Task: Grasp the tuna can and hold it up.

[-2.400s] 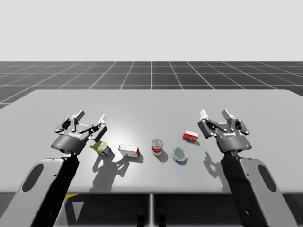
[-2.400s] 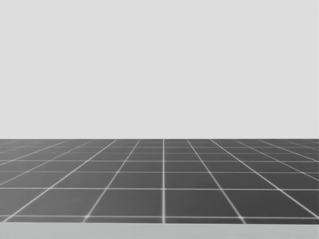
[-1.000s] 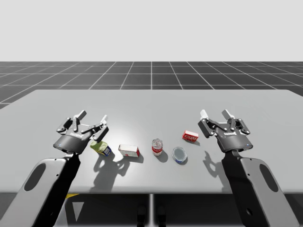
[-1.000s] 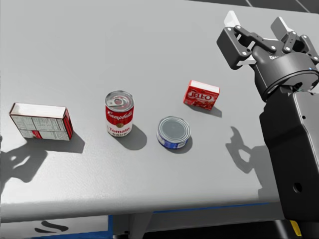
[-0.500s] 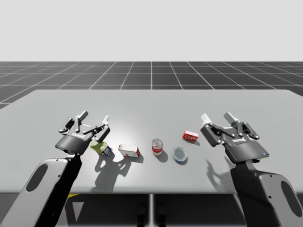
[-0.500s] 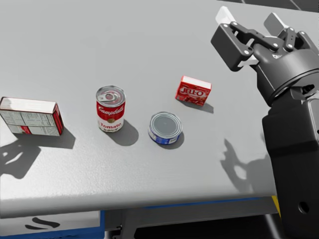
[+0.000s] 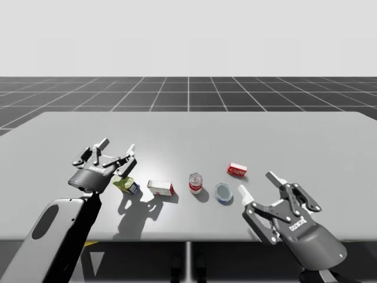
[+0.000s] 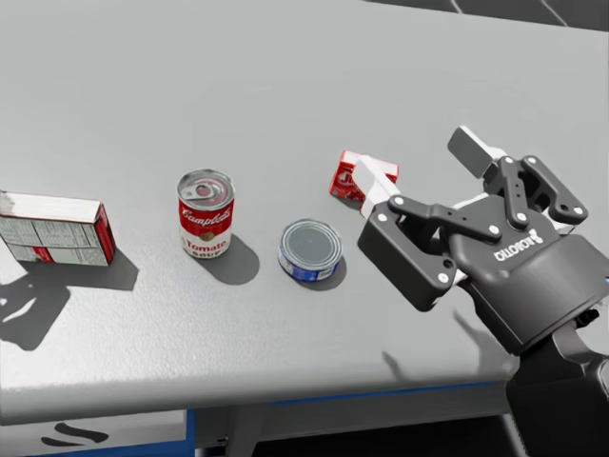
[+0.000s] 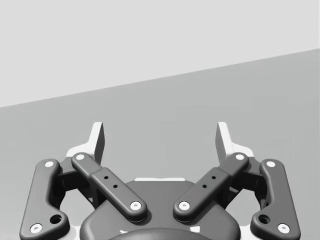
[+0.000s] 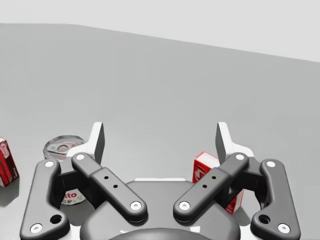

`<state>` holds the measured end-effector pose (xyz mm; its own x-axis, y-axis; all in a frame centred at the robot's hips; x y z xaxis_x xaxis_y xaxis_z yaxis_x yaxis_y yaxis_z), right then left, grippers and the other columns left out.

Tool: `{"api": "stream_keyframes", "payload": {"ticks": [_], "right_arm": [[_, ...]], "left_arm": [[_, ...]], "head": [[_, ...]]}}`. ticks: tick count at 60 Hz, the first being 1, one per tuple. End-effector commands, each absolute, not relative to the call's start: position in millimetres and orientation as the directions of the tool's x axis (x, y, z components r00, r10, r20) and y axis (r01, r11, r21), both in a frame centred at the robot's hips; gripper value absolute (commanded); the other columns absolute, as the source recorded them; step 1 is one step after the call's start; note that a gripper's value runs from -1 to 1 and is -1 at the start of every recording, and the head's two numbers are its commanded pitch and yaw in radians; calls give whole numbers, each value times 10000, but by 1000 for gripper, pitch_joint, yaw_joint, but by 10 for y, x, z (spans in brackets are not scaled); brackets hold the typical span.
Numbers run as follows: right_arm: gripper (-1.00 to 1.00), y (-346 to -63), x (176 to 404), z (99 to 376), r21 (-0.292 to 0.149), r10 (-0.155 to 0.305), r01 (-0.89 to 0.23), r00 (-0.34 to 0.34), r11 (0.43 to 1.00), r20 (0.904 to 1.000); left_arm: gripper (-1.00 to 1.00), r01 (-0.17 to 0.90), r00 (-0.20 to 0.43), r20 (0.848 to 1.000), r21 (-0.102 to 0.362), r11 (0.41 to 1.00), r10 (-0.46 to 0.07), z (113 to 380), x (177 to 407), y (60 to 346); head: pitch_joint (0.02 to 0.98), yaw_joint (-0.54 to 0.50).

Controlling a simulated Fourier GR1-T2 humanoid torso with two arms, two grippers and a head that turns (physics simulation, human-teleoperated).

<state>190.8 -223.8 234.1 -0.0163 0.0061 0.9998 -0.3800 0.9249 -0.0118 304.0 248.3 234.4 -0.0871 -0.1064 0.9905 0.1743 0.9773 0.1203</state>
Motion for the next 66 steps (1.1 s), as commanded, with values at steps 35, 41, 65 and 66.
{"api": "stream_keyframes", "payload": {"ticks": [35,41,65,66], "right_arm": [[-1000,-1870,1919,1436,-1334,2227,-4592,1458,8782,9639],[-1000,-1836,2000,1378,-1308,2253,-4453,1662,8858,9600],[-1000,-1786,2308,1210,-1195,2353,-3870,2674,9143,9344],[-1000,-1783,2323,1209,-1202,2367,-3837,2730,9156,9324]], "left_arm": [[-1000,1780,-872,9895,1294,9755,-1154,2328,3045,2468],[-1000,1777,-868,9895,1294,9755,-1154,2326,3045,2466],[-1000,1788,-878,9892,1313,9751,-1172,2327,3042,2459],[-1000,1789,-877,9892,1313,9751,-1171,2327,3042,2459]], "head": [[900,-225],[898,-223],[896,-220],[895,-221]]}}
